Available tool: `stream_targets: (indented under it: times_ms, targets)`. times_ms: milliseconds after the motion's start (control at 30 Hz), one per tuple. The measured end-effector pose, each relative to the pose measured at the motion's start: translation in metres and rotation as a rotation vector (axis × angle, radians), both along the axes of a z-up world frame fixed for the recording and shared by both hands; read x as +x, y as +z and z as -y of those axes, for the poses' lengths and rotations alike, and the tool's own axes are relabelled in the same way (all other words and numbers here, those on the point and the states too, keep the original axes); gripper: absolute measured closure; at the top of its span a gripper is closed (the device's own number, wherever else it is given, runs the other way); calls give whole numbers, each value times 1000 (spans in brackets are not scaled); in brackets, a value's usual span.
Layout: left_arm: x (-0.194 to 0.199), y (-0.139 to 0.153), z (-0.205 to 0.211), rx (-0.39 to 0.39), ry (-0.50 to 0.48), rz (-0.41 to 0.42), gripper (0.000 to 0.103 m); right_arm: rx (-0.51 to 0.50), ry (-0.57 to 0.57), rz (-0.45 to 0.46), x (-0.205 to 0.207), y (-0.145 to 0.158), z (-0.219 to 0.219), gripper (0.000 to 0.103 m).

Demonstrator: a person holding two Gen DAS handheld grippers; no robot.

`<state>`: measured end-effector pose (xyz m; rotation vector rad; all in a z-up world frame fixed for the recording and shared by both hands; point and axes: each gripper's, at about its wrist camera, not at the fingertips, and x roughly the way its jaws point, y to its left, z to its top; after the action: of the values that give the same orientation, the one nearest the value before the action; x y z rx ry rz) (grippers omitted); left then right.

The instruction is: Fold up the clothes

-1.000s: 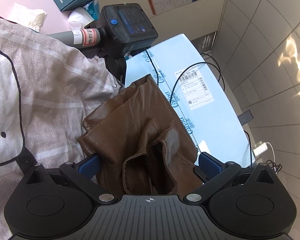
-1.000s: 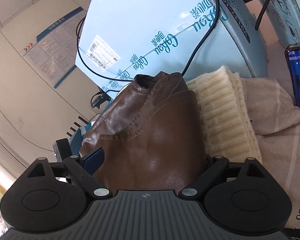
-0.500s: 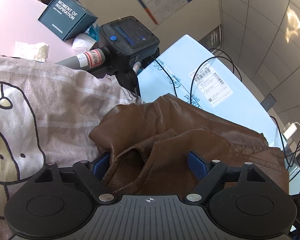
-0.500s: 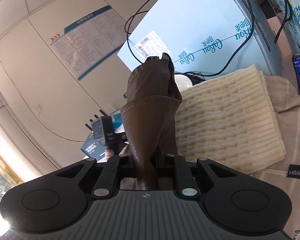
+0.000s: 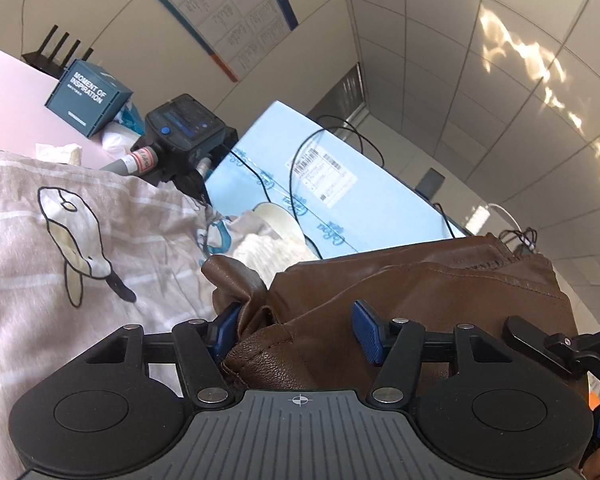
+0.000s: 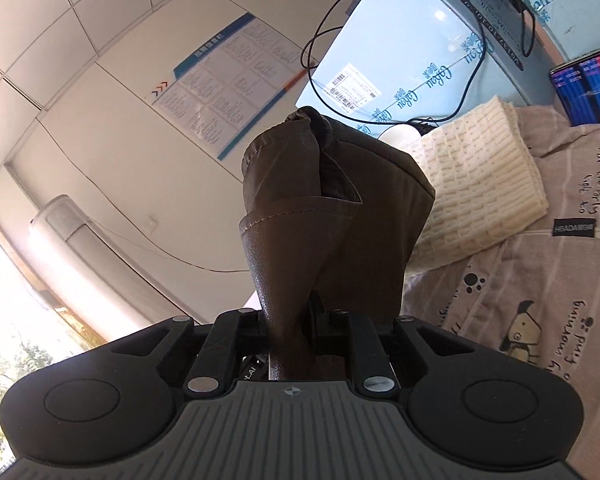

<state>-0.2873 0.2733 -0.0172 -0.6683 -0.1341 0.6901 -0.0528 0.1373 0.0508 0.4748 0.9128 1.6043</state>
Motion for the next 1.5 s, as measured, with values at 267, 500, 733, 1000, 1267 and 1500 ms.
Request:
stream_targets:
  times_ms: [267, 500, 733, 1000, 1267, 1500]
  targets:
    - [50, 0, 47, 69, -282, -85, 45, -89, -219, -51, 53, -29, 102, 90]
    - [80, -5, 67, 65, -396, -154, 32, -225, -434, -150, 108, -77, 153, 89]
    - [74, -3, 47, 22, -281, -227, 15, -311, -551, -56, 115, -80, 161, 51]
    - [91, -19, 12, -142, -470, -286, 15, -231, -600, 363, 65, -42, 166, 21]
    - [103, -24, 4, -156, -530, -270, 16, -231, -248, 538, -12, -30, 117, 12]
    - [99, -25, 4, -147, -556, -242, 16, -428, -344, 837, -44, -53, 74, 12]
